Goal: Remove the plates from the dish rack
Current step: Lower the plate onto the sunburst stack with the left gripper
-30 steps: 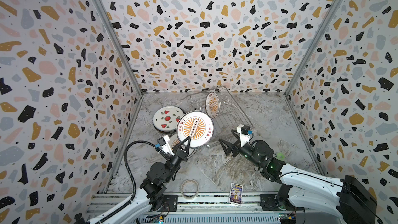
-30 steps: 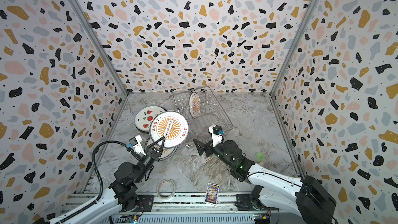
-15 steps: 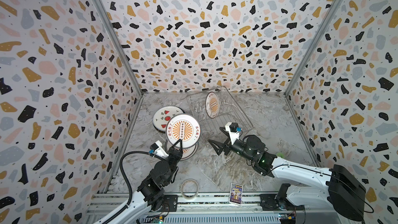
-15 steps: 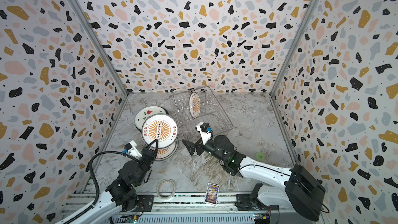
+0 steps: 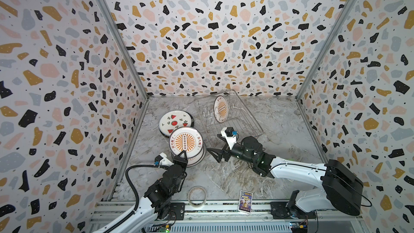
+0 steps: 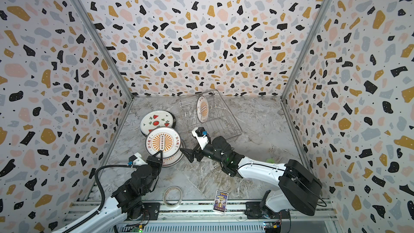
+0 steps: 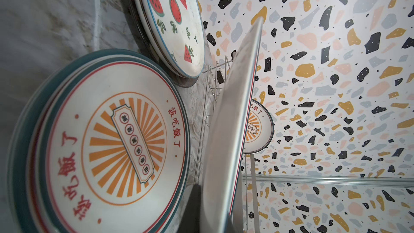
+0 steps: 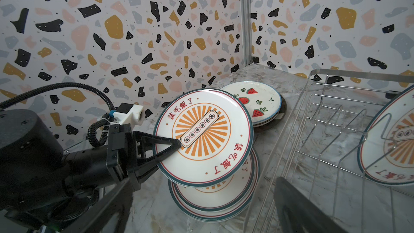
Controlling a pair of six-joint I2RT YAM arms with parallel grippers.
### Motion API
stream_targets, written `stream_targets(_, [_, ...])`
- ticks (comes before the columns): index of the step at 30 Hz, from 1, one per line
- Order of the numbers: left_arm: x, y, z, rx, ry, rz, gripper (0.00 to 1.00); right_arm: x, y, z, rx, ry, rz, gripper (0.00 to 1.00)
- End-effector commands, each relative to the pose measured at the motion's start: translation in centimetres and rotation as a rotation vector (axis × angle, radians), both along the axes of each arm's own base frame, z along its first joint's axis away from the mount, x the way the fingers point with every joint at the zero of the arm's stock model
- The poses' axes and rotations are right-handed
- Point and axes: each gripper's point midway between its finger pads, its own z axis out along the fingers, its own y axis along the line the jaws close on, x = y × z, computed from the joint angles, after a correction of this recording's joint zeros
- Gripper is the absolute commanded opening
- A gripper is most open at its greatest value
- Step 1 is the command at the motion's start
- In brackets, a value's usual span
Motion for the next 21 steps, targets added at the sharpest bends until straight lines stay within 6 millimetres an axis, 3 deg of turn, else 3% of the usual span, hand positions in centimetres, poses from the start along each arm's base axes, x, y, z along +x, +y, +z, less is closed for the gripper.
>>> stream_targets(1, [0.2,-0.4,0.5,-0.09,0.011,0.012,0.0,-0.1,0.6,1.6,0.014,-0.017,0.013,0.99])
stream_targets(5, [-0.2,0.0,-1.9,-0.138,0.065,0.046,0.0,-0.8,0.6,1.7,-0.002,-0.028,0.008,0.99])
stream_targets(21, [0.3,-0.8,-3.5,-0.095,0.153,0.042,0.0,-2.7,0.4,1.8,-0.034,-0.068,-0.019,0.99])
